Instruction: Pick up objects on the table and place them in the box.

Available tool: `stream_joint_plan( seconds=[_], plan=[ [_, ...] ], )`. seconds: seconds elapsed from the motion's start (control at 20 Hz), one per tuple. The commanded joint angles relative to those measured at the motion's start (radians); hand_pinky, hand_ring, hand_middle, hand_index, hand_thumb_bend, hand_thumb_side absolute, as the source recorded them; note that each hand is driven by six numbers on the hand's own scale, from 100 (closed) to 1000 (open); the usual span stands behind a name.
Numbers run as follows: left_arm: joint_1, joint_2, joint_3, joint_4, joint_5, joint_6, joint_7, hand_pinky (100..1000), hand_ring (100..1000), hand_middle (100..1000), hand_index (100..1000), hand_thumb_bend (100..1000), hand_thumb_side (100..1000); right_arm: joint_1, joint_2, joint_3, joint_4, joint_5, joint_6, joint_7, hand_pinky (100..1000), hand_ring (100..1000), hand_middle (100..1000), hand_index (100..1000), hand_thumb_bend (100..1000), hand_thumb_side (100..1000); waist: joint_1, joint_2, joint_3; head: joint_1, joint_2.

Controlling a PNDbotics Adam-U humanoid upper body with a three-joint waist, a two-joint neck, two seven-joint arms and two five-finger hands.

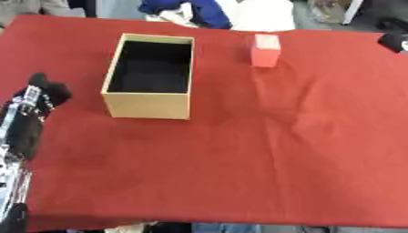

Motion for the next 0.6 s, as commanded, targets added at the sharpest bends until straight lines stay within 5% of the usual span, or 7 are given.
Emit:
stream_joint_plan(
  seconds=[0.05, 0.6],
  plan=[
    [-0.013, 0.029, -0.002, -0.014, -0.003, 0.002, -0.005, 858, 711, 571, 643, 259, 782, -0.051, 0.015, -0.030, 0.081, 0.057, -0.056, 0.067, 842, 933, 903, 888, 372, 414, -0.005, -0.013, 0.009, -0.007, 0.005],
    [-0.028, 0.040, -0.012, -0.016, 0.006, 0.004, -0.013, 857, 712, 571, 643, 261, 774, -0.170, 0.160, -0.120, 0.363, 0.249, -0.063, 0.052, 847, 941, 893, 896, 291, 395, -0.019, -0.017, 0.059, -0.052, 0.005]
  ],
)
